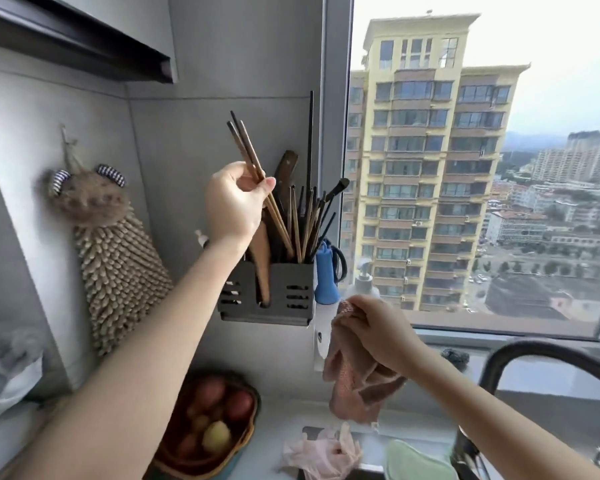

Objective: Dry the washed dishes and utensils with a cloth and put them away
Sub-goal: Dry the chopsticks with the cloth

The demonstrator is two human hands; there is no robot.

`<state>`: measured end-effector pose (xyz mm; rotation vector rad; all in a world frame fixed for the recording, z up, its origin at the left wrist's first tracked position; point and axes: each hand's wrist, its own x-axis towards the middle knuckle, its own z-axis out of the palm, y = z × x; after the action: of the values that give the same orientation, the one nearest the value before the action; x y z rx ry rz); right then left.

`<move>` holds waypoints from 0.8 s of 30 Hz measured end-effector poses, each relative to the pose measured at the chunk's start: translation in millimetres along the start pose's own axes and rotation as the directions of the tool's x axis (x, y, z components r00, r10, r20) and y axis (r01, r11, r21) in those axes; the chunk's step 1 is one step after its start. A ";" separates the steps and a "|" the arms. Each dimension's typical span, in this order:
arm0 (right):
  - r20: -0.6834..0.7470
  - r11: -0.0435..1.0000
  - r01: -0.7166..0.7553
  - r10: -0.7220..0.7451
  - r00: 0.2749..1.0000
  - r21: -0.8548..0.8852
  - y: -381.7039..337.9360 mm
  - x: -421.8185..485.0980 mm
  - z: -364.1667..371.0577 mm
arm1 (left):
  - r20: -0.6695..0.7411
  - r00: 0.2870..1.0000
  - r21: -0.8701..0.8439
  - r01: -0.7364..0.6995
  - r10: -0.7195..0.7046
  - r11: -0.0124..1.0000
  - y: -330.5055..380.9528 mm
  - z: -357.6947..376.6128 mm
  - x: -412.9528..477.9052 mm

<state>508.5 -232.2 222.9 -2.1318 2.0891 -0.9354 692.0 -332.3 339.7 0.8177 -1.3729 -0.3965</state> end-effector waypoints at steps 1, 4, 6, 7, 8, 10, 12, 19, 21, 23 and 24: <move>0.008 1.000 -0.012 0.012 1.000 -0.004 4.5 -1.2 1.5 | 0.007 1.000 0.017 0.011 -0.012 1.000 -6.9 8.4 4.3; 0.038 0.999 -0.029 0.030 0.999 -0.016 15.7 -5.8 4.1 | 0.054 0.996 0.081 0.063 -0.068 0.995 -29.1 28.6 7.8; 0.046 0.999 -0.051 0.051 0.998 -0.018 21.5 -8.3 3.3 | 0.112 0.987 0.199 0.093 -0.117 0.976 -45.2 38.9 2.4; 0.041 0.998 -0.056 0.056 0.998 -0.007 24.0 -9.4 2.4 | 0.137 0.977 0.253 0.122 -0.160 0.960 -54.7 43.0 -1.6; 0.030 0.998 -0.060 0.059 0.998 0.011 26.7 -10.6 1.2 | 0.164 0.961 0.293 0.168 -0.223 0.941 -64.5 45.9 -6.2; 0.009 0.997 -0.064 0.064 0.998 0.039 31.1 -14.7 -3.2 | 0.220 0.915 0.349 0.250 -0.338 0.903 -78.7 49.9 -14.8; -0.003 0.997 -0.061 0.061 0.998 0.051 35.5 -21.3 -9.4 | 0.218 0.898 0.352 0.293 -0.383 0.889 -80.5 49.8 -22.1; -0.049 0.968 -0.085 0.099 0.994 0.237 58.3 -95.5 -43.8 | 0.108 0.994 0.306 -0.049 0.017 0.951 -18.0 46.9 -104.5; -0.058 0.954 -0.131 0.152 0.987 0.271 69.7 -126.7 -54.7 | 0.268 0.963 0.228 -0.043 -0.021 0.973 -2.0 61.1 -140.4; -0.076 0.935 -0.199 0.230 0.970 0.293 83.3 -159.8 -66.9 | 0.428 0.903 0.176 -0.045 -0.035 0.983 14.9 79.2 -174.0; -0.089 0.920 -0.242 0.281 0.956 0.308 91.6 -177.9 -73.6 | 0.498 0.867 0.134 -0.043 -0.030 0.990 23.6 89.3 -190.4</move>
<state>407.4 -50.6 175.0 -1.6407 2.0646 -1.2840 565.3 -210.9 221.5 0.8603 -1.9054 -0.5358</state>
